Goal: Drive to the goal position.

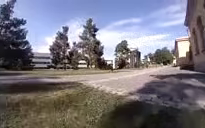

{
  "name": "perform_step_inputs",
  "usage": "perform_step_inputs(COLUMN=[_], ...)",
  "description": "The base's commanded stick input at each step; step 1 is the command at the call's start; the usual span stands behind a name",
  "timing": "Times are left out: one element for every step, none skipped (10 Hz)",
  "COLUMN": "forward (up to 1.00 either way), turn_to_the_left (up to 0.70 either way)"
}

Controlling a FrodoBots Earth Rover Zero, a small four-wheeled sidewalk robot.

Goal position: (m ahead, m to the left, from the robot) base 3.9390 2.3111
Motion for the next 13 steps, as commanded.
perform_step_inputs(forward=[0.6, 0.6, 0.6, 0.6, 0.6, 0.6, 0.6, 0.6, 0.6, 0.6, 0.6, 0.6, 0.6], turn_to_the_left=[-0.15, -0.15, -0.15, -0.15, -0.15, -0.15, -0.15, -0.15, -0.15, -0.15, -0.15, -0.15, -0.15])
